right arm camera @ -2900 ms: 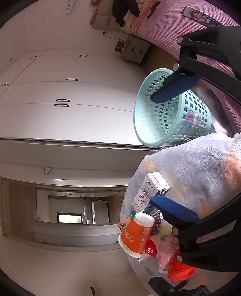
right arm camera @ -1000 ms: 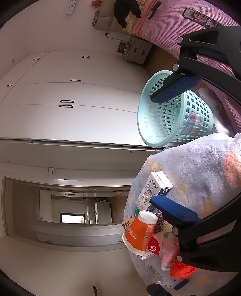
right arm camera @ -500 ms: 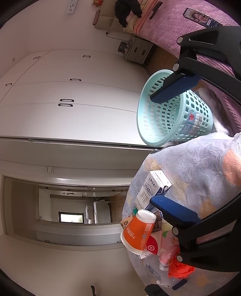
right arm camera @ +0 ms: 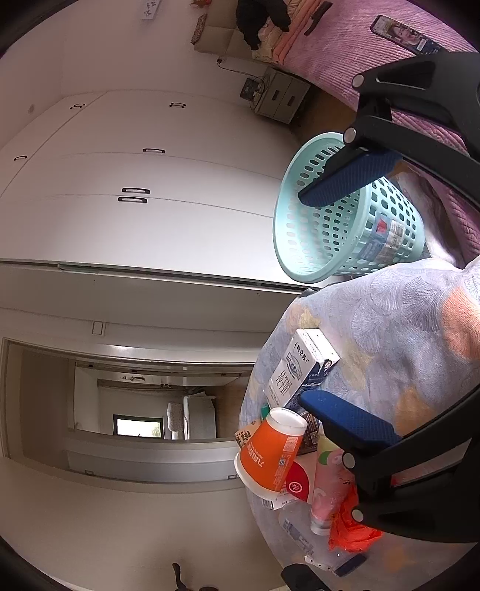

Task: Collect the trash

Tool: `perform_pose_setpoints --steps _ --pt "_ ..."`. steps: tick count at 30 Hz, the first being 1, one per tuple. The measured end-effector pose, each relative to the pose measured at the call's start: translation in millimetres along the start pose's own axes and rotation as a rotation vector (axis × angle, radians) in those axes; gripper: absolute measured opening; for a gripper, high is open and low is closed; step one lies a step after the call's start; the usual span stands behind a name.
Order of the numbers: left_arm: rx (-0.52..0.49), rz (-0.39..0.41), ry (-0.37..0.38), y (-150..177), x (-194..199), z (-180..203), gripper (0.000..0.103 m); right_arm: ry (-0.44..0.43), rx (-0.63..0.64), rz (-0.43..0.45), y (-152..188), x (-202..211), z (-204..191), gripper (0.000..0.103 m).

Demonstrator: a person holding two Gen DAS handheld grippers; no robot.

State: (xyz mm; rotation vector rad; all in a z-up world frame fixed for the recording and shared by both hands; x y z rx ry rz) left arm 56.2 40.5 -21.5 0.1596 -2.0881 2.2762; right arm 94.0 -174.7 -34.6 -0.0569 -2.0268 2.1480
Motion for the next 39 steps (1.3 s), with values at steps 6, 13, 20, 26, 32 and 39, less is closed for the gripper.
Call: perform_pose_setpoints --steps 6,13,20,26,32,39 --pt "-0.004 0.004 -0.009 -1.3 -0.7 -4.7 0.095 -0.016 0.001 -0.005 -0.1 -1.7 -4.5 0.094" --pt "-0.027 0.013 -0.076 -13.7 -2.7 -47.7 0.095 -0.070 0.024 0.001 -6.7 -2.0 -19.3 0.094" --pt "-0.019 -0.133 -0.036 -17.5 -18.7 -107.9 0.092 -0.184 0.042 -0.006 -22.9 -21.4 -40.9 0.074" --pt "0.063 -0.354 0.096 20.2 -48.0 -116.2 0.078 -0.256 0.003 -0.104 -15.7 -58.7 -49.9 0.065" --pt "0.073 -0.497 0.140 54.0 -76.8 -104.3 0.044 -0.250 -0.016 -0.208 3.2 -91.2 -46.1 0.065" --pt "0.092 -0.526 0.179 61.9 -84.4 -100.9 0.046 -0.241 -0.012 -0.256 21.0 -102.4 -44.7 0.065"
Point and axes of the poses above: each gripper's, at about its wrist camera, not at the fingertips, and x roughly against the way its jaws point, z to its right, y to its underside, the point moved 7 cm from there along -x, roughly the way its jaws point, and after that the axes turned 14 degrees about z, right-handed, at the moved point
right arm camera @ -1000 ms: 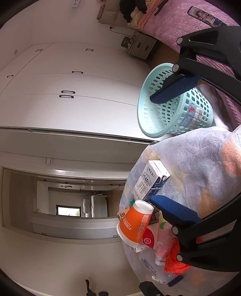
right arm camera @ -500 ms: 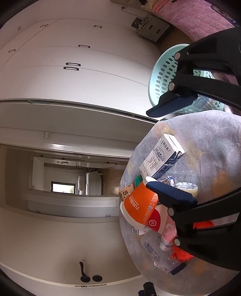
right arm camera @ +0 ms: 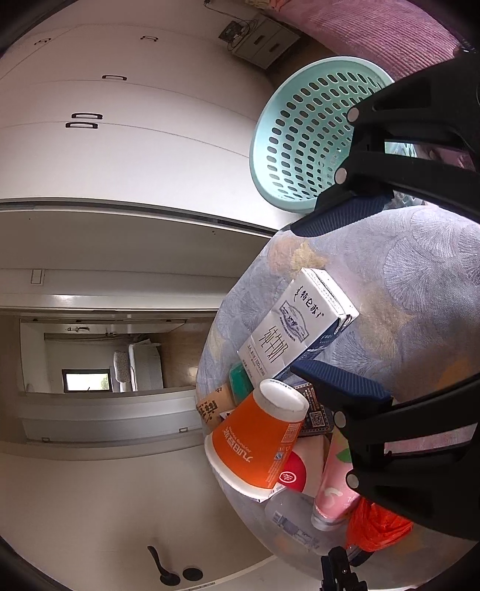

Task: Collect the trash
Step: 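Grasp the clear plastic bottle with the left gripper while the right gripper grasps the white milk carton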

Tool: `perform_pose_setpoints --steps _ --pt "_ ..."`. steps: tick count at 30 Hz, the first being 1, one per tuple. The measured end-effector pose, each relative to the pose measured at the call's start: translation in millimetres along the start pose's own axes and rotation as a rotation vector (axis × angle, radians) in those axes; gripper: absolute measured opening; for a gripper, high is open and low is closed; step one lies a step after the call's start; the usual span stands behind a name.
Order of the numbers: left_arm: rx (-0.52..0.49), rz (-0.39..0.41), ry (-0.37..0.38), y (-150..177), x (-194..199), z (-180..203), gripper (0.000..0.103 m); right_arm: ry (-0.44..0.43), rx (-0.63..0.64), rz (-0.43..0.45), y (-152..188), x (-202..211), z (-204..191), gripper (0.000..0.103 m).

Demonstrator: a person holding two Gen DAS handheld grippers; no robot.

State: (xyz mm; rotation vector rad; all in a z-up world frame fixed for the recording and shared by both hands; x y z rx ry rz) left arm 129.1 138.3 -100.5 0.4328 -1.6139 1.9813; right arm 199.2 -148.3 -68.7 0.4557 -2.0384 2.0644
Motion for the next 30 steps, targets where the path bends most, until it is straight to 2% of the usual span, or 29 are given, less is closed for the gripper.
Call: perform_pose_setpoints --steps 3,4,6,8,10,17,20,25,30 --pt "0.037 -0.017 0.037 -1.2 -9.1 -3.5 0.054 -0.005 0.008 -0.005 3.8 -1.0 -2.8 0.065" --pt "0.047 -0.027 0.039 -1.0 -13.5 -5.7 0.060 -0.006 0.006 -0.008 4.7 -1.4 -2.5 0.065" --pt "0.050 -0.038 0.042 -1.5 -19.9 -7.3 0.064 -0.001 -0.002 -0.009 5.2 -2.2 -0.3 0.065" --pt "0.058 -0.053 0.070 -1.1 -24.4 -5.3 0.073 0.008 -0.011 -0.012 5.0 -3.2 3.6 0.065" --pt "0.060 -0.050 0.071 -2.7 -22.9 -4.6 0.073 0.016 -0.018 -0.012 3.8 -3.7 7.3 0.065" --pt "0.045 0.044 0.047 -33.0 -2.4 -0.3 0.072 0.018 -0.025 -0.004 -0.7 -7.4 11.8 0.065" --pt "0.031 0.002 0.040 -38.1 -19.7 3.6 0.054 0.015 -0.022 -0.005 -2.2 -11.1 11.4 0.065" --pt "0.005 -0.065 -0.008 -39.5 -45.9 3.4 0.053 0.012 -0.016 -0.008 -6.5 -17.1 17.2 0.065" --pt "-0.001 -0.117 -0.036 -34.9 -62.0 0.8 0.055 -0.076 0.016 -0.063 -8.9 -36.0 18.2 0.066"
Point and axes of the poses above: each gripper's, at about its wrist camera, not at the fingertips, and x roughly against the way its jaws point, z to its right, y to its underside, the point moved 7 cm from there along -x, roughly the way its jaws point, and after that the axes turned 14 degrees about z, right-handed, at the moved point
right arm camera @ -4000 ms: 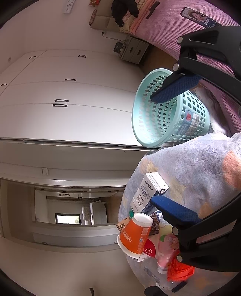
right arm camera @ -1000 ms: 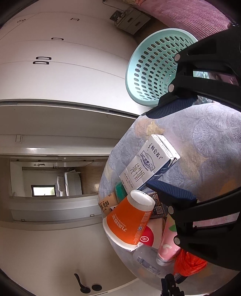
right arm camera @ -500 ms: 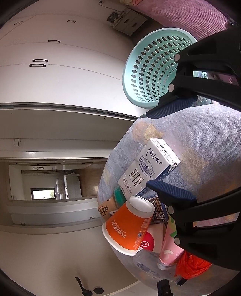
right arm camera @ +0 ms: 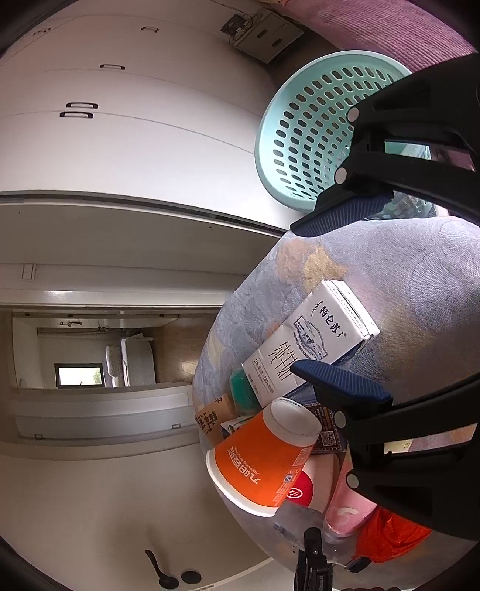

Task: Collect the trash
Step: 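Grasp the clear plastic bottle with the left gripper while the right gripper grasps the white milk carton, then carry the carton and bottle to the mint basket and release both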

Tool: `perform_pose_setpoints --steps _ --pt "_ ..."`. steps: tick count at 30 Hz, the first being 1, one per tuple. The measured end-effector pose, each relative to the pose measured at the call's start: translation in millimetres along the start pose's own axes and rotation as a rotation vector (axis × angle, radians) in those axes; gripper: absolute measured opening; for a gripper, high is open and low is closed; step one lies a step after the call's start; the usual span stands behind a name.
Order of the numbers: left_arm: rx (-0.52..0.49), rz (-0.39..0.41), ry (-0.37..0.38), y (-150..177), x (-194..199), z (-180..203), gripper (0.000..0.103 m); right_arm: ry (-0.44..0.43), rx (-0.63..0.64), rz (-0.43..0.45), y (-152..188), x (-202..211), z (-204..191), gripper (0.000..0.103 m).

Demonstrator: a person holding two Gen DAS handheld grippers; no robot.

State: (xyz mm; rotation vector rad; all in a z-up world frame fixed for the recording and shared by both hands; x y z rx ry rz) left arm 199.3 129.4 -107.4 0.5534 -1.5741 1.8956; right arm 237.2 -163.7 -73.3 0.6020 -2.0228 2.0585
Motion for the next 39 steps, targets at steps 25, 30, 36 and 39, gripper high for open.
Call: perform_pose_setpoints --steps 25,30,36,39 --pt "-0.013 0.180 0.055 -35.0 53.1 36.7 0.054 -0.204 0.082 -0.146 19.8 -48.5 -25.0 0.050" --pt "-0.057 0.214 0.094 -50.0 61.0 67.2 0.054 -0.144 0.021 -0.048 3.7 -15.3 -0.3 0.050" --pt "-0.173 0.254 0.213 -81.2 63.3 150.5 0.054 -0.007 -0.036 0.069 -33.9 25.4 55.3 0.050" --pt "-0.212 0.272 0.277 -94.4 59.1 194.9 0.054 0.098 -0.059 0.107 -44.0 39.0 92.5 0.050"
Point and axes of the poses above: each gripper's, at about its wrist camera, not at the fingertips, and x roughly against the way its jaws point, z to its right, y to its underside, the point moved 7 cm from there along -x, roughly the way its jaws point, and after that the axes turned 14 degrees about z, right-handed, at the moved point
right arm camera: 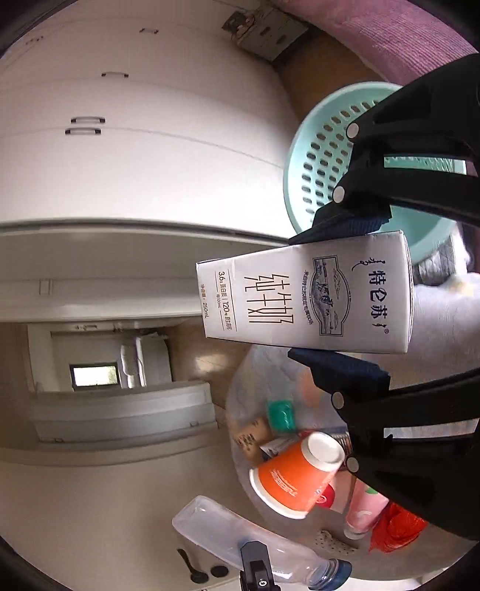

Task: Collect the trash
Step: 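Carry the carton and bottle to the mint basket and release both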

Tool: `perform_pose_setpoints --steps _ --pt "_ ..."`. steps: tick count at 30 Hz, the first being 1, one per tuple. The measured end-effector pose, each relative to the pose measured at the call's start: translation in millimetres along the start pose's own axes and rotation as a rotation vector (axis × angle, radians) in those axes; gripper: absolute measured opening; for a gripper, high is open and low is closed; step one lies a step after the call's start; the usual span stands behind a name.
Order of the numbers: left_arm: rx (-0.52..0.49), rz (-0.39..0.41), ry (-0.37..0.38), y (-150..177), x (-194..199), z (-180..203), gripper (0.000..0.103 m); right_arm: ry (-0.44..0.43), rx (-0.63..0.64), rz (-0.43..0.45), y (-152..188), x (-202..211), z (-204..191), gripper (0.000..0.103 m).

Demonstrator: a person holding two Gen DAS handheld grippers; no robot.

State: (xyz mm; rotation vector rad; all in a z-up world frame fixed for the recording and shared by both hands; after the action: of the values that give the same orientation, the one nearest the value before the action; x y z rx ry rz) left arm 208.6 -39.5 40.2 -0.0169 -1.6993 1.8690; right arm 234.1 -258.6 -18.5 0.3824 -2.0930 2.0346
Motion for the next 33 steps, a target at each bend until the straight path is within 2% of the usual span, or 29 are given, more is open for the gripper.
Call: perform_pose_setpoints --steps 6,11,16,22,25,33 --pt "0.004 0.005 0.178 -25.1 -61.0 88.5 0.054 0.152 -0.126 -0.037 9.2 -14.0 82.4 0.050" --pt "0.013 -0.020 0.280 -16.6 -115.8 144.2 0.054 0.277 -0.205 -0.169 47.9 -45.7 135.7 0.050" --pt "0.063 -0.111 0.292 22.3 -177.8 170.5 0.054 0.348 -0.245 -0.296 91.5 -66.4 161.9 0.051" --pt "0.110 -0.236 0.257 71.2 -241.1 176.0 0.054 0.363 -0.259 -0.394 127.5 -77.0 172.4 0.052" --pt "0.140 -0.258 0.256 81.7 -255.7 171.0 0.054 0.348 -0.284 -0.405 139.3 -76.0 166.7 0.053" --pt "0.150 -0.287 0.226 93.4 -269.5 162.6 0.056 0.359 -0.304 -0.357 128.3 -52.7 170.6 0.060"
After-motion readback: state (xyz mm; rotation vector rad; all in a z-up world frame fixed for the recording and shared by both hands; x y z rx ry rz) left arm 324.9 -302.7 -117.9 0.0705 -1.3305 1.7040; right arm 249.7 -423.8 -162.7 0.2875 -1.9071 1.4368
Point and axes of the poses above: each gripper's, at about its wrist camera, not at the fingertips, and x roughly against the way its jaws point, z to its right, y to its underside, the point moved 7 cm from there along -x, roughly the way its jaws point, and after that the axes turned 14 degrees about z, right-handed, at the moved point
